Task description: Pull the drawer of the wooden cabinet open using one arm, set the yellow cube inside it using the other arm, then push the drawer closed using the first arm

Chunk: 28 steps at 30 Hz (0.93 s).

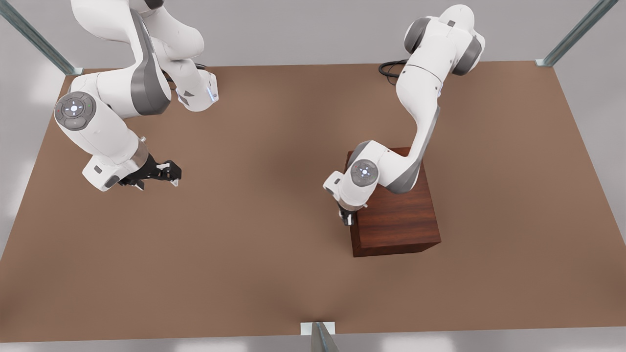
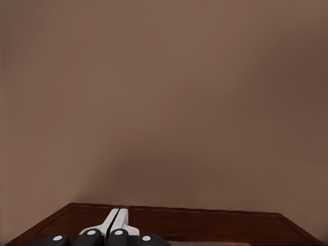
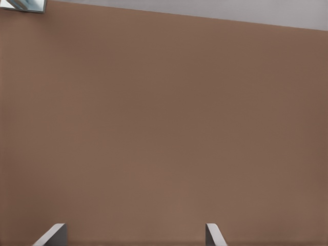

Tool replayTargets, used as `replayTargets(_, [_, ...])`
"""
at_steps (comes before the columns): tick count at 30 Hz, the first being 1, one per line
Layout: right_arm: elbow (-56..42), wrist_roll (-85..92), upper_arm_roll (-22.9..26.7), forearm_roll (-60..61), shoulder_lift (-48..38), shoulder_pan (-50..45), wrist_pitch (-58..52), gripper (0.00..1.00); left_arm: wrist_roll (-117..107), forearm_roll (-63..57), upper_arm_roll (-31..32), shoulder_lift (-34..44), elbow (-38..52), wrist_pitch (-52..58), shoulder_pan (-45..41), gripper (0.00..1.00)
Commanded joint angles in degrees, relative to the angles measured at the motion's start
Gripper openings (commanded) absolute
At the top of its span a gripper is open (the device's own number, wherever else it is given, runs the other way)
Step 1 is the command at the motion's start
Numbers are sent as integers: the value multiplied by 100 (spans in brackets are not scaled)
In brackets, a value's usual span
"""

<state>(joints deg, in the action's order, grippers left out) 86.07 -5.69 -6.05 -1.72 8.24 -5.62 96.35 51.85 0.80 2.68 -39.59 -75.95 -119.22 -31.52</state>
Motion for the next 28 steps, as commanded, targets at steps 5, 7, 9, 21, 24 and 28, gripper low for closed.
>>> replayTargets(5, [-3, 16, -1, 5, -6, -1, -2, 100, -772, 552, 225, 486, 810, 1577, 14, 100])
replayTargets(7, [-3, 51, -1, -3, 3, -1, -2, 100, -1501, 579, 102, 1031, 1074, 2323, 234, 100])
replayTargets(9, [-3, 51, -1, 5, 3, -1, -2, 100, -2213, -10, -215, 1322, 1100, 3079, 392, 100])
replayTargets(21, [-12, 60, -19, -205, 2, -10, -2, 100, -5624, -19, -233, 2473, -139, 2983, 2221, 100])
replayTargets(24, [-12, 77, -10, -197, 3, -1, -2, 100, -5747, -28, -233, 2473, -130, 2957, 2220, 100])
replayTargets(28, [-12, 86, -10, -188, 2, -1, -2, 100, -5809, -36, -233, 2482, -139, 2948, 2229, 100])
